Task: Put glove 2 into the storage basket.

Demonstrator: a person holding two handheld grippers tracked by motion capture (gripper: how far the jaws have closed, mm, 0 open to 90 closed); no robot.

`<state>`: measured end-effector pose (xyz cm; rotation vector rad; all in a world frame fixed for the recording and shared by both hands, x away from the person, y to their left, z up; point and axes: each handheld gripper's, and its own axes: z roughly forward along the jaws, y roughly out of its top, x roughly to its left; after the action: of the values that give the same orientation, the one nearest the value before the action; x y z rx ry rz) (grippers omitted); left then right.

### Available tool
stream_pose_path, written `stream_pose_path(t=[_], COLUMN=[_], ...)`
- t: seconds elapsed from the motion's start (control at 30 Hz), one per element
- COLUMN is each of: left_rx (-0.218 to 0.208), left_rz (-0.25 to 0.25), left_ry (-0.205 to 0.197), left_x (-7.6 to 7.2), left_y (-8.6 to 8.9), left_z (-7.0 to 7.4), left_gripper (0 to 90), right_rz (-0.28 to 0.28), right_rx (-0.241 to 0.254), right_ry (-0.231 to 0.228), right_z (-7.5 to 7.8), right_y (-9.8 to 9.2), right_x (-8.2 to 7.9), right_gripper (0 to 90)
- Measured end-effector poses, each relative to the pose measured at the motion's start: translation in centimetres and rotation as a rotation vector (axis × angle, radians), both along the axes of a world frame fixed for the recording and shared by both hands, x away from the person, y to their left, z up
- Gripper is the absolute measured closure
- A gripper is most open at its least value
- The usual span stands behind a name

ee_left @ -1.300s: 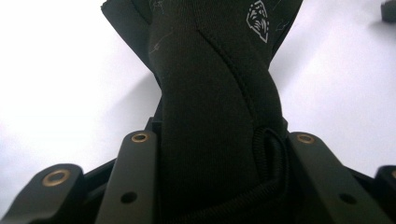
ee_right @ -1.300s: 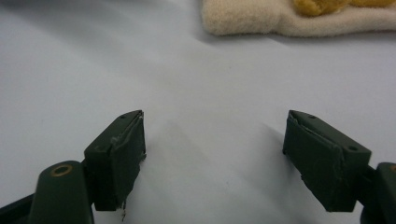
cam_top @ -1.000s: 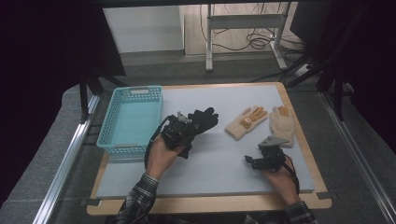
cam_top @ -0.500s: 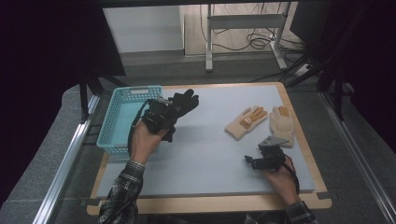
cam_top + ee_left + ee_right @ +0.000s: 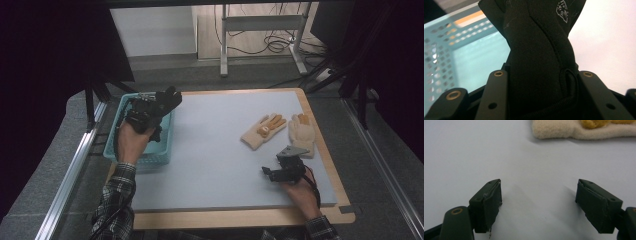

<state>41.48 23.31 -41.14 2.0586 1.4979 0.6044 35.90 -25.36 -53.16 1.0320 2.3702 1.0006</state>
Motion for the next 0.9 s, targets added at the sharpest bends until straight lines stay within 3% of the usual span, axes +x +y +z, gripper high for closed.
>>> stream_pose_path(t=[0.27, 0.57, 0.73, 0.9], left_rx=[-0.006, 0.033, 0.060, 0.134], left_rz=[0.134, 0.247, 0.264, 0.253], left_ry=[0.075, 0.188, 0.236, 0.275], left_x=[1.4, 3.7, 4.9, 5.9], left_y=[4.3, 6.7, 6.9, 6.3], left_z=[-2.6, -6.2, -7.4, -8.5], left_gripper=[60.0, 59.0, 58.0, 55.9], right_rz=[0.000, 0.000, 0.000, 0.000], right_rx=[0.000, 0.001, 0.001, 0.001], right_ry=[0.000, 0.000, 0.001, 0.000], right_z=[0.0, 0.0, 0.0, 0.0], right_y=[0.0, 0.0, 0.0, 0.0], right_x=[0.0, 0.0, 0.0, 0.0], right_gripper=[20.7, 20.7, 20.7, 20.7])
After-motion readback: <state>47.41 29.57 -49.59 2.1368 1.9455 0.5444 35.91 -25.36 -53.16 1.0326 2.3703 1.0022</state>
